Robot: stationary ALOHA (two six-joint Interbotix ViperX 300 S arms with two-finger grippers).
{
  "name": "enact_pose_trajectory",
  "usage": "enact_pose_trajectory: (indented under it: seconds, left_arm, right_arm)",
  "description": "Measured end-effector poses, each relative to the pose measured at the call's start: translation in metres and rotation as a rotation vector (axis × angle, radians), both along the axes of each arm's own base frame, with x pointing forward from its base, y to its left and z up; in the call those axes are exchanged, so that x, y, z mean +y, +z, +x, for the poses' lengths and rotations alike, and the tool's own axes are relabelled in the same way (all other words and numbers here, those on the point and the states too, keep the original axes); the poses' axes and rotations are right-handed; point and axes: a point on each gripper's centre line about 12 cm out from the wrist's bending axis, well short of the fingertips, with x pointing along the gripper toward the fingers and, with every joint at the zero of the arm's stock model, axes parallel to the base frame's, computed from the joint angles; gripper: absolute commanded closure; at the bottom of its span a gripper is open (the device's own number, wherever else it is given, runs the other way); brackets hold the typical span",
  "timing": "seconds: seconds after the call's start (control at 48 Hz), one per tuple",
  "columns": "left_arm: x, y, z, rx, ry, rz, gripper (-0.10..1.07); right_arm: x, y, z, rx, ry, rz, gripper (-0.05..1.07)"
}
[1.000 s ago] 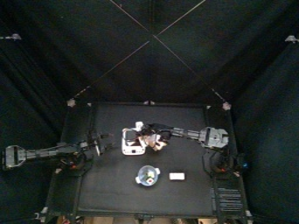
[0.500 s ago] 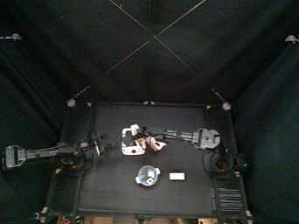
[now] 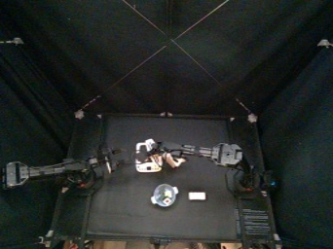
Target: Put salmon on rice
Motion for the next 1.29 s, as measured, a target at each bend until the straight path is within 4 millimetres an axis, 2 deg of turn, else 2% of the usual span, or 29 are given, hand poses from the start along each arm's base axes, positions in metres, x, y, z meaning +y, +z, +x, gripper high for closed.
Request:
enact_pose_trajectory:
  seconds: [0.479,1.292]
  left_arm:
    - [0.0,0.0,0.0,0.0,0.002,0.0,0.02]
    - [0.0,-0.001,0.0,0.001,0.002,-0.001,0.02]
  right_arm:
    - [0.001,-0.009,0.007,0.032,0.01,0.003,0.39]
    - [0.001,-0.009,0.009,0.045,0.013,0.003,0.38]
